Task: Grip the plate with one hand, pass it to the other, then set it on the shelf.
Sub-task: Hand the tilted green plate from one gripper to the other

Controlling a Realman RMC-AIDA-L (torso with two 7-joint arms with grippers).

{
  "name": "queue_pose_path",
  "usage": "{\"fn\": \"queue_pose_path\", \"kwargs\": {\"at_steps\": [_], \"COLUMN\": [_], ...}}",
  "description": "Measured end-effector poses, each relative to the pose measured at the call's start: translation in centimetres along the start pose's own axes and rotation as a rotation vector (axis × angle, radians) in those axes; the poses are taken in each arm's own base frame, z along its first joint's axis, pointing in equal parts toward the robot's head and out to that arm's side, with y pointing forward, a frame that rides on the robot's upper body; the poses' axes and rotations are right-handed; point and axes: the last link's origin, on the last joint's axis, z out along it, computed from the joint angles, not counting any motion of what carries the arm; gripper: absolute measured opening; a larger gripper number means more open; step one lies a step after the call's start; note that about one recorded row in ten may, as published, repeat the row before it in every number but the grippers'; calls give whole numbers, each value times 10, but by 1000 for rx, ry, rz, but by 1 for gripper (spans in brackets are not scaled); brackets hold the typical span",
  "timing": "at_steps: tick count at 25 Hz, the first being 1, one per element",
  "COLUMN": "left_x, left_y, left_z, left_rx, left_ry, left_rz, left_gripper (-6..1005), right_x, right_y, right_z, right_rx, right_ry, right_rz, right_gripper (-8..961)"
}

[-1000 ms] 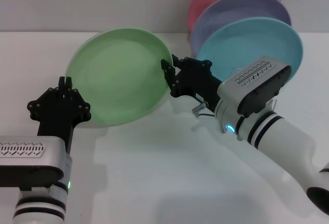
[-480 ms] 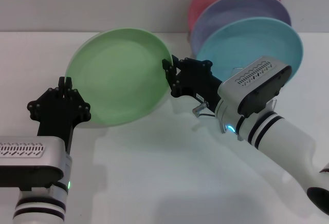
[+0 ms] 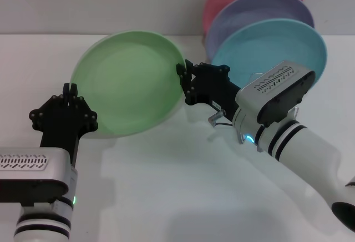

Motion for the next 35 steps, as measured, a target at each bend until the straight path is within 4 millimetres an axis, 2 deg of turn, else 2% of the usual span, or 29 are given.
{"fn": "queue_pose_path", "kwargs": {"at_steps": [16, 35], "left_x": [-1, -2], "left_y": [1, 0], "left_z": [1, 0], "left_rx": [-8, -7], "left_ry": [-7, -10], "left_rz": [1, -3], "left_gripper": [128, 132], "right_x": [0, 0], "right_y": [0, 0], "right_z": [0, 0], "right_rx": [-1, 1], "right_ry": [-1, 1], "right_rz": [-1, -11], "right_gripper": [115, 36]}}
